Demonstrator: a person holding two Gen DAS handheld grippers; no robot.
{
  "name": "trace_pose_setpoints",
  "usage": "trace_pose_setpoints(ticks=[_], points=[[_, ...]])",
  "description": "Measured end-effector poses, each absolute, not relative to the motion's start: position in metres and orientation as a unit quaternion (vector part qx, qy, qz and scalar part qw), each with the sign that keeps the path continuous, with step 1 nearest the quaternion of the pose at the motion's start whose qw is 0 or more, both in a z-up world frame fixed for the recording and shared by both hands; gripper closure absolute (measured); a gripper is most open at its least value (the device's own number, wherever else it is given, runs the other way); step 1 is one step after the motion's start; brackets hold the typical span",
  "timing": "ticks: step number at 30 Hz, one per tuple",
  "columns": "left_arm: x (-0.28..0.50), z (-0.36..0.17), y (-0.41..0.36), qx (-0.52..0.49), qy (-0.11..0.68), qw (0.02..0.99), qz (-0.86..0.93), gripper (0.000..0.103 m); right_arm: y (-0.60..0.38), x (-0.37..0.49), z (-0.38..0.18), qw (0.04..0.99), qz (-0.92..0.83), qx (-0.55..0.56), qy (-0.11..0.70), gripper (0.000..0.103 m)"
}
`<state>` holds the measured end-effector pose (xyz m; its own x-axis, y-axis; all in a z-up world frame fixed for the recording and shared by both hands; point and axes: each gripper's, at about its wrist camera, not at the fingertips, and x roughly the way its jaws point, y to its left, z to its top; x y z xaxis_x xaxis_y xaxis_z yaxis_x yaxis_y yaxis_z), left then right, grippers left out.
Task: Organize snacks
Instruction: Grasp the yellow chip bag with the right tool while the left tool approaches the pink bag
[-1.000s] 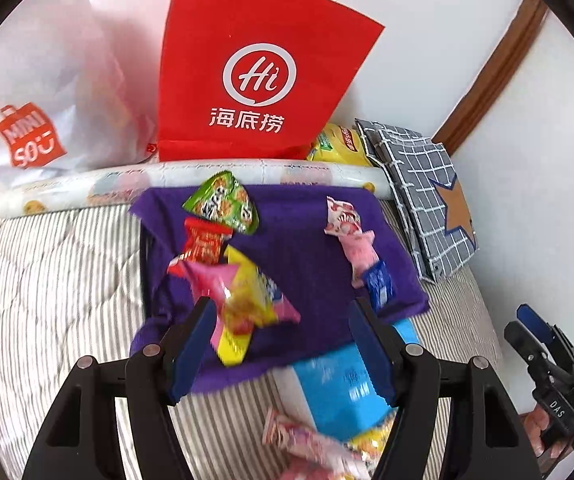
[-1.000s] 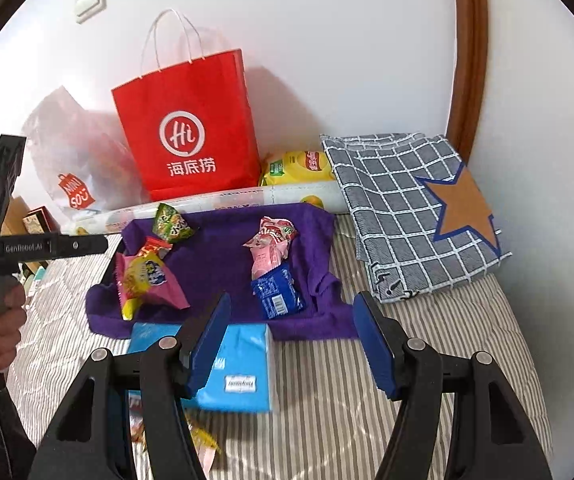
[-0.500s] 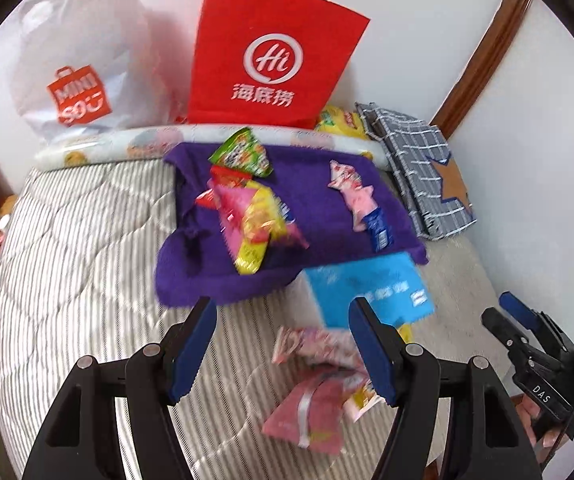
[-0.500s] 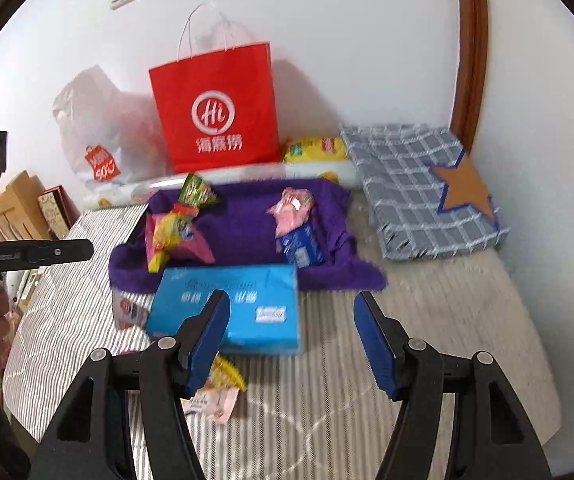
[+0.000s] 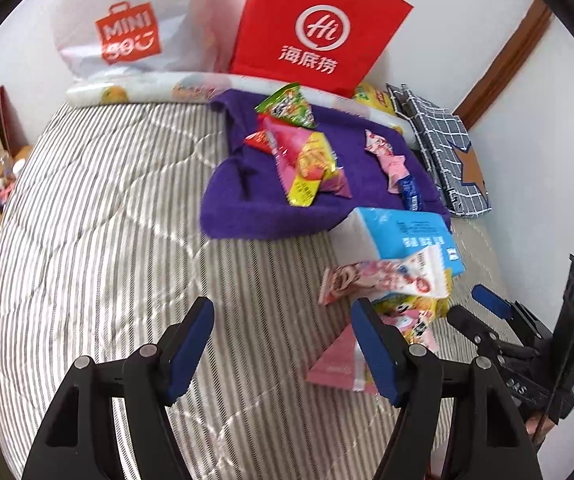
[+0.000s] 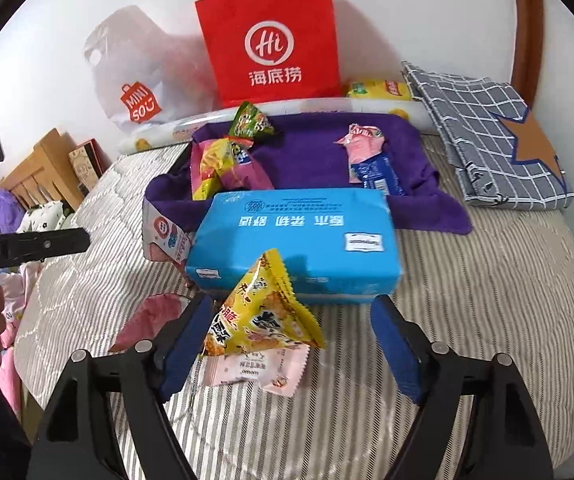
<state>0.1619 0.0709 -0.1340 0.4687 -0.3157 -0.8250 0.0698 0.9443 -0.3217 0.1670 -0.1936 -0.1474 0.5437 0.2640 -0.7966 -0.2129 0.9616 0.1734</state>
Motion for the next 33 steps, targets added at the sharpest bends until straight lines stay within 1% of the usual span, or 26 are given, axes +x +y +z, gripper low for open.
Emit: trace_pose_setpoints(ticks=[6, 8, 19, 21, 23, 26, 33], points=[[0.157, -0.147, 0.084, -0.139, 0.510, 0.842, -0.108, 0.034, -0.186, 0.182, -0.166, 0.870, 0.132, 0.024, 0.474, 0.024], [0.157, -0.151, 0.086, -0.143, 0.512, 0.840, -0.108, 0.034, -0.184, 0.183, -0.171, 0.864, 0.137, 0.022, 0.484, 0.031], [0.155, -0.160, 0.079, -0.144, 0.520, 0.834, -0.119, 0.034, -0.168, 0.187, -0.186, 0.852, 0.156, 0.015, 0.500, 0.031], [0.154, -0.161, 0.077, -0.142, 0.520, 0.834, -0.121, 0.034, -0.167, 0.187, -0.186, 0.852, 0.159, 0.015, 0.498, 0.033], [0.153, -0.161, 0.075, -0.139, 0.520, 0.834, -0.122, 0.034, -0.168, 0.186, -0.184, 0.855, 0.160, 0.016, 0.494, 0.039], [0.152, -0.161, 0.071, -0.137, 0.521, 0.833, -0.124, 0.034, -0.172, 0.183, -0.180, 0.855, 0.166, 0.023, 0.490, 0.043], [0.146, -0.158, 0.056, -0.128, 0.519, 0.833, -0.143, 0.034, -0.185, 0.172, -0.165, 0.864, 0.169, 0.040, 0.472, 0.045]])
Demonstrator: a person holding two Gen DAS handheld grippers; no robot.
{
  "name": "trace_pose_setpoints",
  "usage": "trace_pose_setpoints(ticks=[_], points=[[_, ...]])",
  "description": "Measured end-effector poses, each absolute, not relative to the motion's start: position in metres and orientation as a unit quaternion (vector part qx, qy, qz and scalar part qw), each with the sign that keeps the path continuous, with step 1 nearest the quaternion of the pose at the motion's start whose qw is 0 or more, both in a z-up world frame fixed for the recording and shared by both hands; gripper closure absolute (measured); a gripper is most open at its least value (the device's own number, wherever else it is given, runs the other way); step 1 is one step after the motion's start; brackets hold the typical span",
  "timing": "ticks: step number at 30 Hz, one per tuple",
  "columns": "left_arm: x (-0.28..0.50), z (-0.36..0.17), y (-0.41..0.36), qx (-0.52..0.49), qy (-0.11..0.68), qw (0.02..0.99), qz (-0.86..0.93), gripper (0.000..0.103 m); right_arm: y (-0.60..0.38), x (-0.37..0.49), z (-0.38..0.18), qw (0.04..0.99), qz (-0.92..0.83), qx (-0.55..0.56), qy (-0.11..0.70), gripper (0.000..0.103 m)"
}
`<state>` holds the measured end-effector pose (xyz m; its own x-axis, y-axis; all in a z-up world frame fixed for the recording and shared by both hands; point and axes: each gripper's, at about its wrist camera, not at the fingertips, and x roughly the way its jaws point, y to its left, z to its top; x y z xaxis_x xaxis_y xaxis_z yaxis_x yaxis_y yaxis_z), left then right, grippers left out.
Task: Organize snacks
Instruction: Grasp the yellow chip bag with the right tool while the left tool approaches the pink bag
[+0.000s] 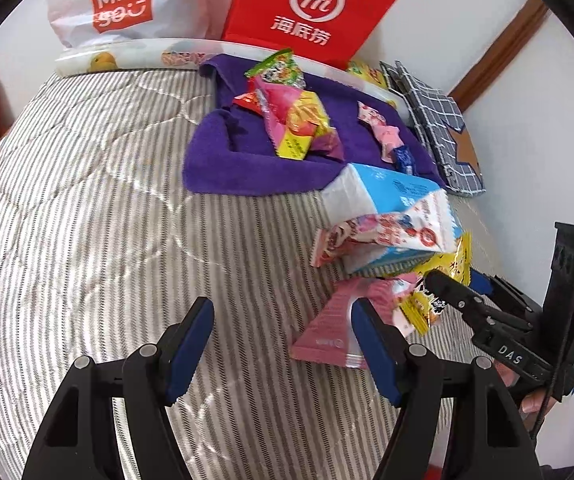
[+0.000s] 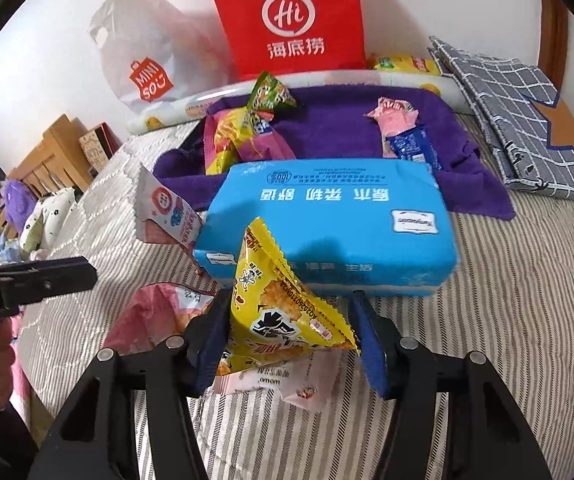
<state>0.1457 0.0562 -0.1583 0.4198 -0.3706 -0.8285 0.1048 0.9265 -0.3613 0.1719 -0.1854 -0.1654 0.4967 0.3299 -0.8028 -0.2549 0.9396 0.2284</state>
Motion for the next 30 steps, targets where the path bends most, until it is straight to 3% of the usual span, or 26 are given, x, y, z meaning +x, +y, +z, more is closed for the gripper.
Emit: trace_pose_setpoints(ticks=[5, 8, 23, 26, 30], points=[[0.143, -0.155, 0.038, -0.118, 0.514, 0.833, -0.170, 0.032, -0.198, 0.163, -0.152, 0.873, 0.164, 0.044, 0.458, 0.045], [0.144, -0.152, 0.027, -0.115, 0.510, 0.832, -0.186, 0.025, -0.211, 0.158, -0.146, 0.878, 0.154, 0.049, 0.450, 0.045], [0.161, -0.187, -0.031, -0.039, 0.552, 0.813, -0.180, 0.024, -0.289, 0.139, -0.166, 0.880, 0.079, 0.073, 0.462, 0.046], [0.161, -0.191, -0.035, -0.026, 0.555, 0.813, -0.174, 0.026, -0.295, 0.140, -0.173, 0.877, 0.076, 0.082, 0.468, 0.046], [0.161, -0.193, -0.037, -0.032, 0.556, 0.811, -0.180, 0.043, -0.293, 0.139, -0.172, 0.879, 0.079, 0.070, 0.466, 0.046]])
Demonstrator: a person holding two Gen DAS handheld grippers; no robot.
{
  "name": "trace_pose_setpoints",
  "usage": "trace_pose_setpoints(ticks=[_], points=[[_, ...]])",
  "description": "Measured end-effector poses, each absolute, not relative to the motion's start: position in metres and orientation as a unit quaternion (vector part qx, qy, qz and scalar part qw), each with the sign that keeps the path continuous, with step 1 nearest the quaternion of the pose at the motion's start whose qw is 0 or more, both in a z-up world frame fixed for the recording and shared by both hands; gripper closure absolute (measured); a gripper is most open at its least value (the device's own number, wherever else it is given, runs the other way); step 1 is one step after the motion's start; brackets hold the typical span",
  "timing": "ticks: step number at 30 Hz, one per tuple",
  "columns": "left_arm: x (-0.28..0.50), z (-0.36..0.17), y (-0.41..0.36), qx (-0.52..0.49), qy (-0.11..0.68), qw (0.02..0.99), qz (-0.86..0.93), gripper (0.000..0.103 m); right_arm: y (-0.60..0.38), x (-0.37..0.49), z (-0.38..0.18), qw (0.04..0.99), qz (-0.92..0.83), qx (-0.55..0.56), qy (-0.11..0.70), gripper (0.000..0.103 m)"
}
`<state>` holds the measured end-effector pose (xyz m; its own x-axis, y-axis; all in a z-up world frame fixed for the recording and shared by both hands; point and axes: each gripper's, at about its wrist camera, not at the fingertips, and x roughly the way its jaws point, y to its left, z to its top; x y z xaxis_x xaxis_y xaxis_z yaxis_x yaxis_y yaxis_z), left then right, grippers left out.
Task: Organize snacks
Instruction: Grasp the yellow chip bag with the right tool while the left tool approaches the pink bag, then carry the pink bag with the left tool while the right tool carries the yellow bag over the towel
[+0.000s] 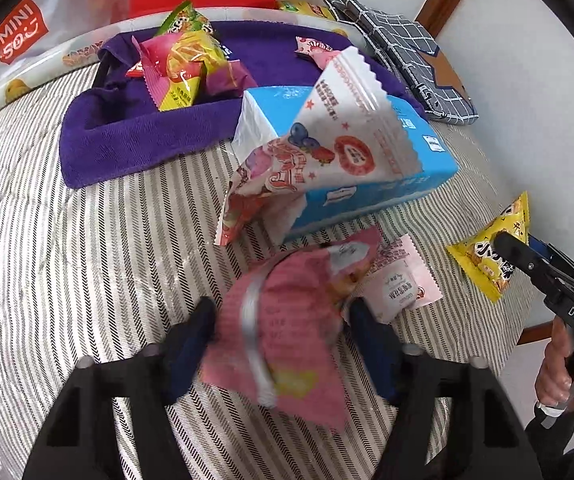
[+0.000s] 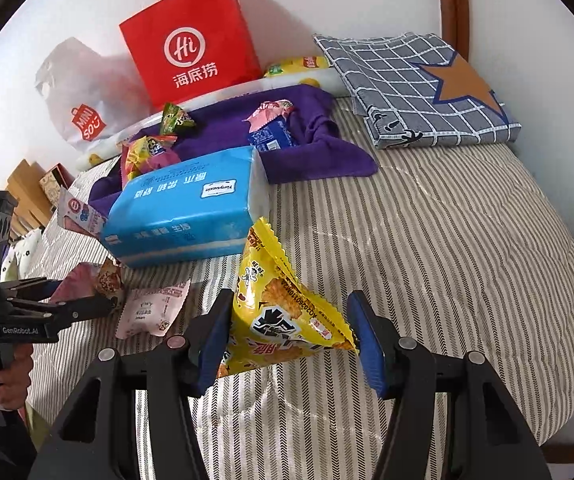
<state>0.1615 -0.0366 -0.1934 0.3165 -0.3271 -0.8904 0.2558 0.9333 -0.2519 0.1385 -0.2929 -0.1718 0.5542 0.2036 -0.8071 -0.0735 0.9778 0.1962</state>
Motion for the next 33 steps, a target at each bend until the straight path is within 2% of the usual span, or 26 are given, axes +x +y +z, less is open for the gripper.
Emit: trace_pose_setpoints(ticks=[4, 25, 27, 28, 29, 33], points=[[0.159, -0.191, -0.032, -0.048, 0.550, 0.813, -0.187, 0.047, -0.292, 0.135, -0.168, 0.880, 0.083, 0.063, 0.464, 0.046], [0.114, -0.129, -0.013, -0.087, 0.496, 0.841, -0.197, 0.047, -0.271, 0.118, -0.120, 0.895, 0.090, 0.062, 0.432, 0.050], [0.114, -0.125, -0.011, -0.098, 0.493, 0.841, -0.198, 0.047, -0.270, 0.119, -0.114, 0.897, 0.090, 0.062, 0.429, 0.066], [0.114, -0.123, -0.010, -0.100, 0.492, 0.842, -0.199, 0.047, -0.269, 0.121, -0.113, 0.894, 0.092, 0.065, 0.433, 0.078], [0.114, -0.121, -0.010, -0.099, 0.490, 0.843, -0.197, 0.047, -0.269, 0.123, -0.113, 0.892, 0.094, 0.069, 0.437, 0.081], [0.113, -0.122, -0.008, -0.100, 0.492, 0.843, -0.195, 0.047, -0.264, 0.130, -0.127, 0.885, 0.093, 0.055, 0.452, 0.081]])
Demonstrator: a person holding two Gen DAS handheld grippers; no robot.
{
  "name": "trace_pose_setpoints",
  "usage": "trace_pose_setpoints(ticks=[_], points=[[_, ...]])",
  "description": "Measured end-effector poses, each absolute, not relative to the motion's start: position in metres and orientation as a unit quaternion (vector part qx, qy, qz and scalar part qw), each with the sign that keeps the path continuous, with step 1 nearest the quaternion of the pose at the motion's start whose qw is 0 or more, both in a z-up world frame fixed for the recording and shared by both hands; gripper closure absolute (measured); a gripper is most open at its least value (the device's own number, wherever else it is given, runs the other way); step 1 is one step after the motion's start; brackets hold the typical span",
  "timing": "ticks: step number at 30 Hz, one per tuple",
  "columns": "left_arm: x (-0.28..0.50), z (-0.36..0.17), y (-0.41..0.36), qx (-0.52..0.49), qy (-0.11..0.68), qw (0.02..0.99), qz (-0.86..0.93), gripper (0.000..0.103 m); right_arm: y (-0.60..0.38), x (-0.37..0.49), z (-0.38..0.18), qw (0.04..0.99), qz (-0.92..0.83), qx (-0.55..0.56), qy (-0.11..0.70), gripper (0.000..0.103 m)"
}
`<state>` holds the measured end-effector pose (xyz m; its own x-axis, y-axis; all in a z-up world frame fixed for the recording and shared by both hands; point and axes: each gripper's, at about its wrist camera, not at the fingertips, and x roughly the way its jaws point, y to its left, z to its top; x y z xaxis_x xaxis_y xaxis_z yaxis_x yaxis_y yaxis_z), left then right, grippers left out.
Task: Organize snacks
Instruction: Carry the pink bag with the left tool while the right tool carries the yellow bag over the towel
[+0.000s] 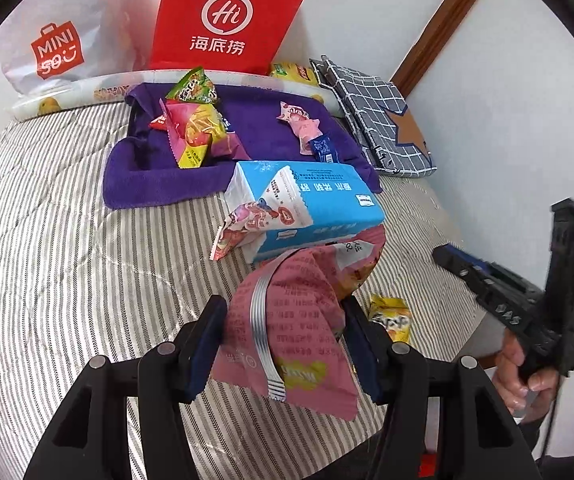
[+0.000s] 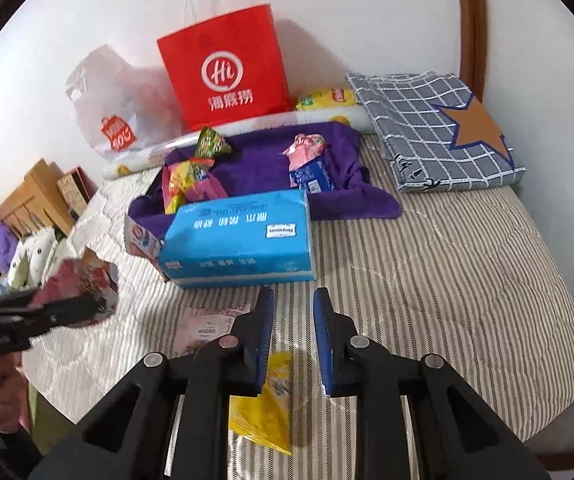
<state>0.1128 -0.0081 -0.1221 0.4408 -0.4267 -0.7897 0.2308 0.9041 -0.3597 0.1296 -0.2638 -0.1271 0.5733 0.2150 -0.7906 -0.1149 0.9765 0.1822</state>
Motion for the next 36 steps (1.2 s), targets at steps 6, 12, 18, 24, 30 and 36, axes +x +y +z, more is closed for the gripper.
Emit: trace_pose_setpoints(ticks=[6, 12, 18, 24, 30, 36], points=[[0.114, -0.130, -0.005, -0.107, 0.500, 0.838, -0.191, 0.047, -0.262, 0.122, -0.146, 0.870, 0.114, 0.057, 0.475, 0.057], [0.114, -0.133, -0.003, -0.117, 0.502, 0.835, -0.195, 0.047, -0.250, 0.102, -0.161, 0.864, 0.140, 0.052, 0.482, 0.043], [0.109, -0.129, 0.001, -0.116, 0.496, 0.838, -0.196, 0.047, -0.242, 0.101, -0.192, 0.850, 0.126, 0.058, 0.509, 0.043], [0.105, -0.121, 0.007, -0.119, 0.485, 0.843, -0.199, 0.047, -0.234, 0.101, -0.208, 0.838, 0.141, 0.062, 0.523, 0.059], [0.103, -0.109, 0.010, -0.120, 0.473, 0.848, -0.205, 0.047, -0.231, 0.095, -0.190, 0.852, 0.147, 0.045, 0.500, 0.062], [0.108, -0.094, 0.003, -0.111, 0.461, 0.853, -0.219, 0.047, -0.237, 0.097, -0.157, 0.869, 0.148, 0.047, 0.470, 0.063]])
